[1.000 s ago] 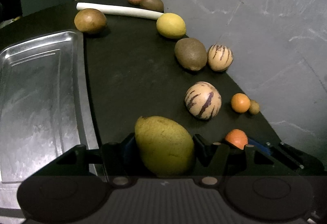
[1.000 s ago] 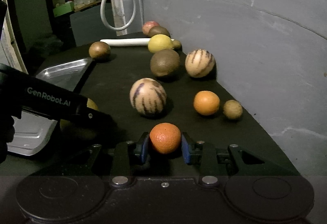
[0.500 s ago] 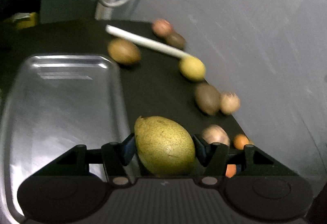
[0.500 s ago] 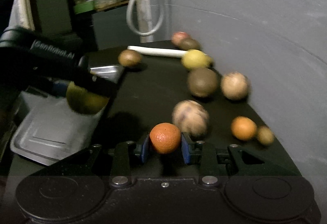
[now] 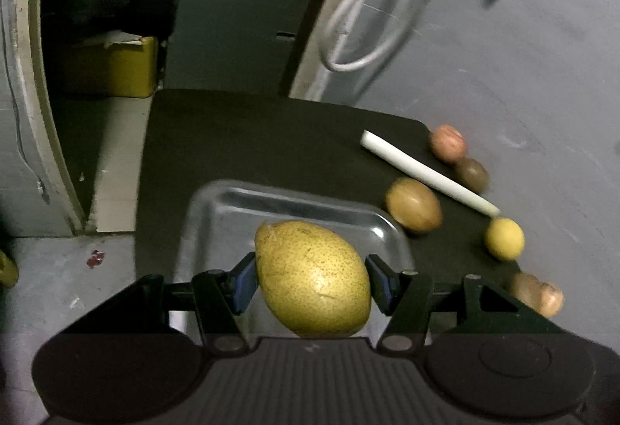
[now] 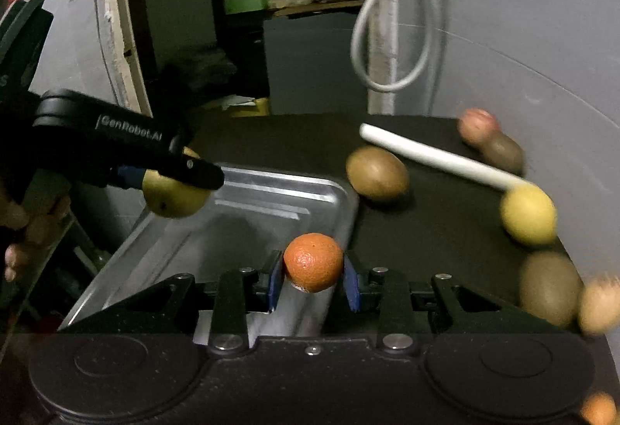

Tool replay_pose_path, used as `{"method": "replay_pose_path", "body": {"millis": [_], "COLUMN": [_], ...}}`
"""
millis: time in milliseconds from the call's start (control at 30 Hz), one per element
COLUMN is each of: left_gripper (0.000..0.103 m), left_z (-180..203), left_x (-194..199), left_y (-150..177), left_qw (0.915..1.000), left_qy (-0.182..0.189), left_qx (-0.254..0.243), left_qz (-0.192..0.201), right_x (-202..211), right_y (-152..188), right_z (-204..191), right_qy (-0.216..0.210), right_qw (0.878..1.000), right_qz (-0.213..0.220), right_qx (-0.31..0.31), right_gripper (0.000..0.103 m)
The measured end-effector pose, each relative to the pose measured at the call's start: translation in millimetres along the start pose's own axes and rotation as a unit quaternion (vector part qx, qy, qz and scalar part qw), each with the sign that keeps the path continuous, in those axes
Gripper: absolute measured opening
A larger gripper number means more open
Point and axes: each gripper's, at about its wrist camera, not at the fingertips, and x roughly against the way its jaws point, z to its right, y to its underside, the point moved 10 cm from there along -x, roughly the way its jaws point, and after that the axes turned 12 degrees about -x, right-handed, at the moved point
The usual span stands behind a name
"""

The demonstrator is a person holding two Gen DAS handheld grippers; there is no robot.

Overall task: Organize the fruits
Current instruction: 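Carry the pear and orange over the tray and open both tools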

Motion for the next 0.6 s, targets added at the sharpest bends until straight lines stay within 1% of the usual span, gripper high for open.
{"method": "replay_pose_path", "body": {"millis": [100,267,433,600], "left_gripper": [0.063,0.063,0.063,0.063], "left_z": [-14.9,-30.4,-36.4,-40.0], "left_x": [-10.9,-31.0,-42.5,-47.6], "left_y": [-8.2,-15.5,-12.4,-5.7], "left_qw": [1.0000,0.9999,0.9997,0.9993], "left_qy": [0.000,0.003,0.005,0.005], "left_qx": [-0.001,-0.001,0.003,0.002], "left_qz": [-0.001,-0.011,-0.025,-0.038], "right_x": [-27.6,-69.6,-87.4,-92.2], "right_y": [-11.9,-21.7,-18.6,-13.9], "right_z": [-10.4,-23.6,-32.9,-35.9], "right_qy": [-0.001,0.000,0.005,0.010], "right_qw": [1.000,0.999,0.998,0.998], "right_qz": [-0.006,-0.022,-0.029,-0.032], "right_qx": [0.015,0.041,0.056,0.062], "right_gripper": [0.034,0.034,0.034,0.034]}}
